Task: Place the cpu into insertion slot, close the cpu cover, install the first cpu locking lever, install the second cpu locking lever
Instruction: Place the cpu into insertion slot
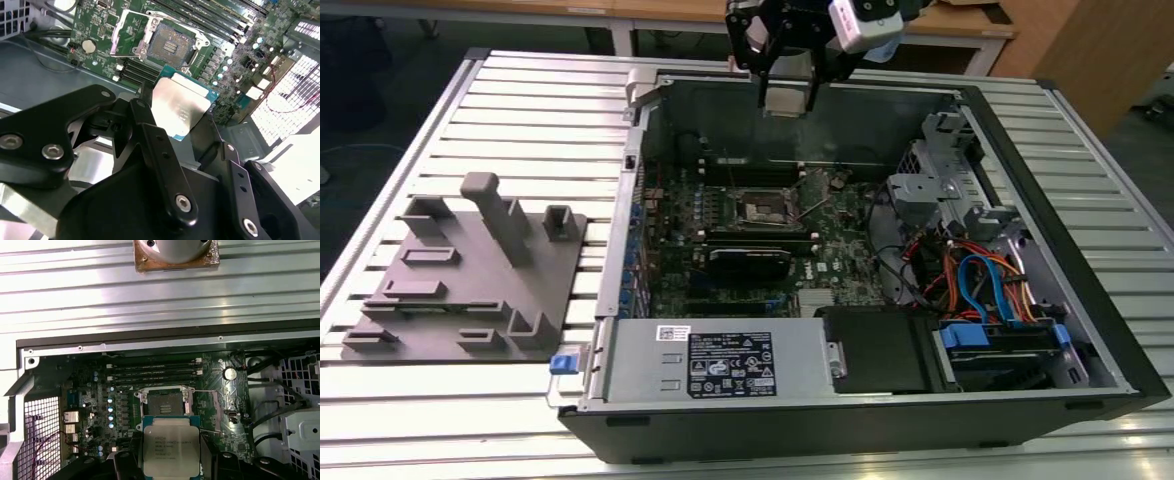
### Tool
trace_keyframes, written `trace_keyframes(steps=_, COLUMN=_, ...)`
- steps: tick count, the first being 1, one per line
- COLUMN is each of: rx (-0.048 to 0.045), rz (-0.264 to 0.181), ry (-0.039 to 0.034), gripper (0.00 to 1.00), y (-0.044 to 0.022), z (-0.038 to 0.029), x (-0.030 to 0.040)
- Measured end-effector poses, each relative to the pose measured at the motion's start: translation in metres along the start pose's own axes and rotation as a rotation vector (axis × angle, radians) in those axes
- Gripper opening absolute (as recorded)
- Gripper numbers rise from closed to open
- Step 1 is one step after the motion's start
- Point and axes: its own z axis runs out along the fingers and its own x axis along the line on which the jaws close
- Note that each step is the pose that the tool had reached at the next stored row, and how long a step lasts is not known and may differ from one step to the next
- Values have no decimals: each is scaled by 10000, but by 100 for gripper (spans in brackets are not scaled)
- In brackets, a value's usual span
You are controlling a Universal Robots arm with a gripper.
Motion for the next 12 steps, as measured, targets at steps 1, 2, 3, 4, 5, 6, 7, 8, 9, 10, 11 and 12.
trace_keyframes(steps=1, rx=-2, rz=134, ry=-12, gripper=54, y=0, z=0, x=0)
trace_keyframes(steps=2, rx=-5, rz=310, ry=-28, gripper=54, y=0, z=1, x=0)
trace_keyframes(steps=3, rx=-8, rz=489, ry=-44, gripper=54, y=0, z=2, x=0)
trace_keyframes(steps=4, rx=-12, rz=673, ry=-60, gripper=54, y=-1, z=3, x=0)
trace_keyframes(steps=5, rx=-14, rz=837, ry=-74, gripper=54, y=-1, z=4, x=0)
trace_keyframes(steps=6, rx=-16, rz=966, ry=-86, gripper=54, y=-1, z=4, x=0)
trace_keyframes(steps=7, rx=-18, rz=1051, ry=-93, gripper=54, y=-1, z=5, x=1)
trace_keyframes(steps=8, rx=-19, rz=1094, ry=-97, gripper=54, y=-1, z=5, x=3)
trace_keyframes(steps=9, rx=-19, rz=1102, ry=-98, gripper=54, y=-1, z=5, x=3)
trace_keyframes(steps=10, rx=-19, rz=1104, ry=-98, gripper=54, y=-1, z=5, x=3)
trace_keyframes(steps=11, rx=-20, rz=1115, ry=-100, gripper=54, y=-1, z=6, x=3)
trace_keyframes(steps=12, rx=-20, rz=1127, ry=-101, gripper=54, y=-1, z=6, x=3)
